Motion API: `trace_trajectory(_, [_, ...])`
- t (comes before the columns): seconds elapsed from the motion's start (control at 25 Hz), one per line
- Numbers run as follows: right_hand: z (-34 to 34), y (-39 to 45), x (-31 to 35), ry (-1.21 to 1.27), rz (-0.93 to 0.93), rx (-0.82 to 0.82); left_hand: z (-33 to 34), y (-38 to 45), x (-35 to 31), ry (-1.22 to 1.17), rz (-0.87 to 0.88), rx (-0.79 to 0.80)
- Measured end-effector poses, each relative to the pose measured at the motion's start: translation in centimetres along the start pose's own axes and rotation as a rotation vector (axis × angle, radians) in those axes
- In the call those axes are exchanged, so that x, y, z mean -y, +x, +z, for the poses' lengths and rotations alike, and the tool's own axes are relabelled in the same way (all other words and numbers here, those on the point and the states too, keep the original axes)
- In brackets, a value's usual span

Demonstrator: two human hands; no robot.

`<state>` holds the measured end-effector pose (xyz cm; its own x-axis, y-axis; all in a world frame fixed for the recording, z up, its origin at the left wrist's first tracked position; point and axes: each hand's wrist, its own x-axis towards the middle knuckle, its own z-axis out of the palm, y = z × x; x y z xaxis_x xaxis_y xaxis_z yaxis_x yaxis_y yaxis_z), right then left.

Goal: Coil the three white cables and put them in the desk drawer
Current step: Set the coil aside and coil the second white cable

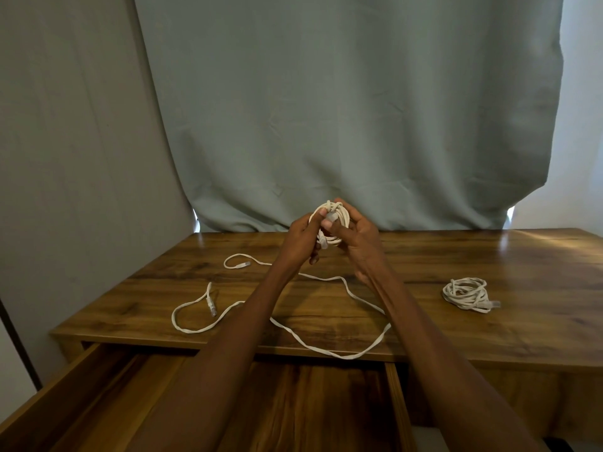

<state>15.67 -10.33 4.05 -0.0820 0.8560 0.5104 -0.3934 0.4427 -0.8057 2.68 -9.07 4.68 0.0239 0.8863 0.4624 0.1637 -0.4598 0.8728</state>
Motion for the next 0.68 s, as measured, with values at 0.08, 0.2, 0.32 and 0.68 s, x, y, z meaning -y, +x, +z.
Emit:
trace_trajectory(0.08, [0.2,-0.3,0.1,-0.201,-0.131,-0.09,0.3,-0.1,-0.3,-0.01,-0.02,-0.004])
trace_trajectory(0.2, [-1.2,0.0,-1.1,-0.76,-0.353,-0.258,0.6,-0.2,-0.3,0.025,-0.008,-0.019])
trace_trajectory(0.32, [-2.1,0.3,-2.4,-1.082,-0.512,-0.26,0.9,-0.2,-0.3,0.106,0.015,-0.037])
trace_trajectory(0.68, [-2.0,0.4,-1.7,-0.248,-0.002,-0.267,-0.2,-1.0,1.1,0.116,0.094,0.04])
